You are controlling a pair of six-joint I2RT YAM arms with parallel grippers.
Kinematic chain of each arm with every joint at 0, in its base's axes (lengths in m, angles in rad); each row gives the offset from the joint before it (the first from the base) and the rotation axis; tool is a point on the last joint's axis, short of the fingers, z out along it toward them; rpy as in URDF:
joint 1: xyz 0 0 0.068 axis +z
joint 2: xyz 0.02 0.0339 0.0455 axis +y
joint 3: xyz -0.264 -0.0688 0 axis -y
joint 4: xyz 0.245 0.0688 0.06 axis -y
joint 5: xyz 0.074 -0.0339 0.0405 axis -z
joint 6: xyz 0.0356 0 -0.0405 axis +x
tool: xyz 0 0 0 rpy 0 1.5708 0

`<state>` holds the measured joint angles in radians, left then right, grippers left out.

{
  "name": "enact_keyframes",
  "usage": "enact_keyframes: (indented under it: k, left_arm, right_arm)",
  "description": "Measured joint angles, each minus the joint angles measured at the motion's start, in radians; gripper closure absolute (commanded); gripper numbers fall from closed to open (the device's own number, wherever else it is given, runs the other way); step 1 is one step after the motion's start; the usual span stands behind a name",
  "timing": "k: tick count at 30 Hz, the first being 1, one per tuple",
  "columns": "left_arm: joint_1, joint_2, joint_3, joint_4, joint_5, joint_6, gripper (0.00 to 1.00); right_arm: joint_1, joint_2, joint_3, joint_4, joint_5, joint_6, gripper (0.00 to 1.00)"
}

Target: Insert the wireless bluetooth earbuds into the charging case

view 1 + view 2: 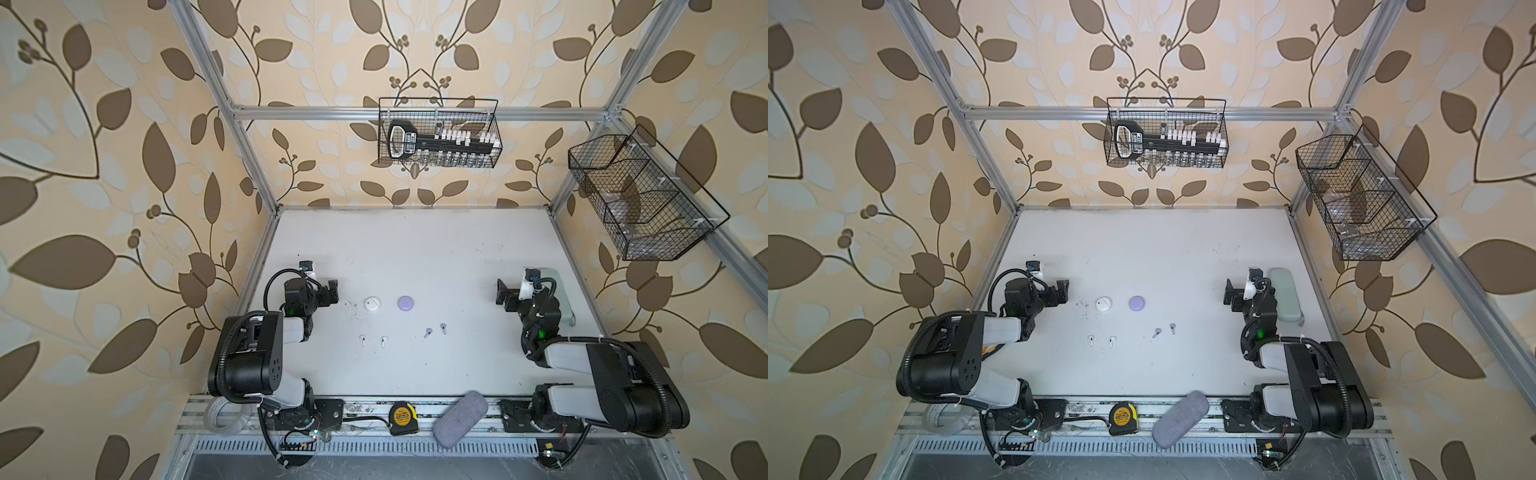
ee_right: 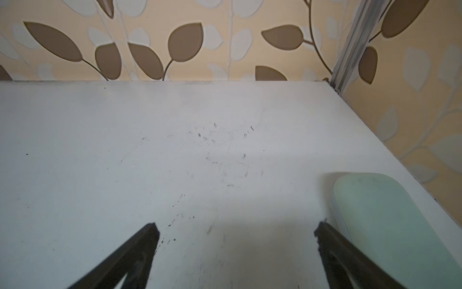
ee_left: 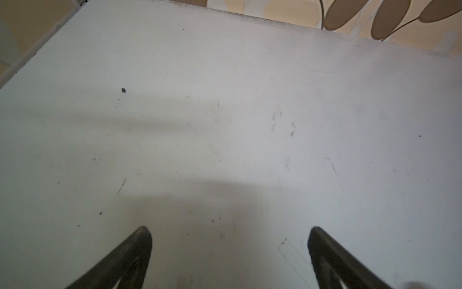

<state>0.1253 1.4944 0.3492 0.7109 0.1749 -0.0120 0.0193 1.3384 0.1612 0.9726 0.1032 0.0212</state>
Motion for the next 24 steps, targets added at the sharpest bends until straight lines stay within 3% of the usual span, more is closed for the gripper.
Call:
enact_keyframes:
  k: [24]
  left_arm:
    - [0.0,0.003,0.008,-0.002,-0.002,0.0,0.01]
  right_arm:
    - [-0.008,0.0,0.0,0.0,-0.011,0.0,0.0]
